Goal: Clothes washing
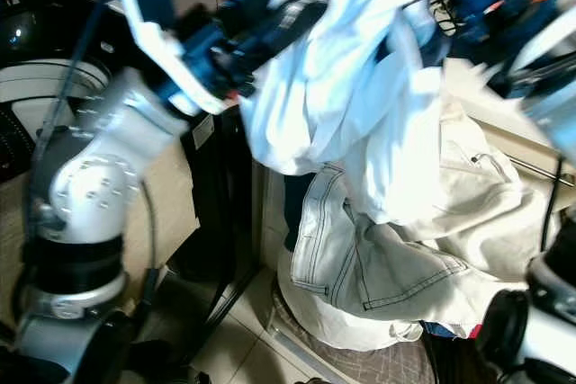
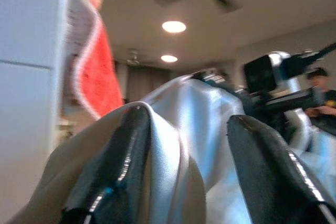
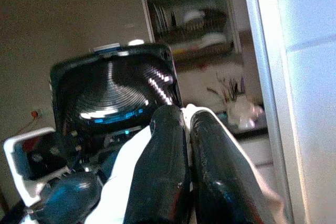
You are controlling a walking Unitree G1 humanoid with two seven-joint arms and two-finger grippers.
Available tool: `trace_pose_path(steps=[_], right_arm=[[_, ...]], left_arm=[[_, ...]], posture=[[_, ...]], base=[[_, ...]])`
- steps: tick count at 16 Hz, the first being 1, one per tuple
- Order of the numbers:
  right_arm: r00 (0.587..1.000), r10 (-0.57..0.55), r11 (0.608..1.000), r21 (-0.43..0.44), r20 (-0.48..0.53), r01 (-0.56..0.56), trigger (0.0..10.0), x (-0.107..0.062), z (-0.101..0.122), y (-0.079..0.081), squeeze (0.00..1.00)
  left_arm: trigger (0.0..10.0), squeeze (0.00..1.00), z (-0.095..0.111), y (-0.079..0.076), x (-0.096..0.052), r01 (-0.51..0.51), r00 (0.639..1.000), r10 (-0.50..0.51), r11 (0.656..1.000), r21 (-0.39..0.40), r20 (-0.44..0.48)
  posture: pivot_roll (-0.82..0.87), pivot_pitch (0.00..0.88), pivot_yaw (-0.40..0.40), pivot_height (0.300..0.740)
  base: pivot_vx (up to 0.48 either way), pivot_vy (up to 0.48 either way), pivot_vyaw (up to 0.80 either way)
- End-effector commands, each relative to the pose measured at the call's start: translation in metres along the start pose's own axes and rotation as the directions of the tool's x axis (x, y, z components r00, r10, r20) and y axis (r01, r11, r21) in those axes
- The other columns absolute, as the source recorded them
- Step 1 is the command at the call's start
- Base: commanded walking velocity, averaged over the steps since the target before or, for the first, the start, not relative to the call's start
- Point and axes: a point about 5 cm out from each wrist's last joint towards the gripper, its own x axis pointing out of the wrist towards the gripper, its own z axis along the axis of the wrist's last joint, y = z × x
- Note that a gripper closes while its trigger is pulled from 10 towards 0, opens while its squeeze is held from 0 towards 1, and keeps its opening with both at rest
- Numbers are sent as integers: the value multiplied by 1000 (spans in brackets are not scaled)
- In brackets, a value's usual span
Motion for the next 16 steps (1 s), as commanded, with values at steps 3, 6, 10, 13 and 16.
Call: trace_pose_path(steps=[3, 6, 10, 13, 16], right_arm=[[1000, 25, 999, 30, -12, -24, 0, 4, -8, 8, 0], [1000, 20, 999, 40, -16, -19, 0, 5, -13, 12, 0], [999, 28, 998, 56, -15, -28, 0, 7, -17, 16, 0], [999, 31, 998, 62, -16, -30, 0, 8, -18, 17, 0], [999, 25, 998, 64, -22, -24, 0, 8, -18, 17, 0]], left_arm=[[10000, 0, -10, -19, 11, 99, 995, -100, 995, -26, -27], [10000, 0, -30, -22, 14, 59, 989, -45, 994, 95, -142], [10000, 0, -40, -6, 14, -71, 971, 125, 964, 258, -201], [10000, 0, -39, 8, 10, -156, 952, 236, 922, 355, -195], [0, 0, -32, 5, 9, -146, 972, 193, 943, 298, -136]], posture=[[-65, 14, -48, 740], [-66, 11, -45, 740], [-66, 6, -45, 740], [-67, 6, -45, 740], [-64, 10, -49, 740]], base=[[0, 0, 0], [0, 0, 0], [0, 0, 0], [0, 0, 0], [0, 0, 0]])
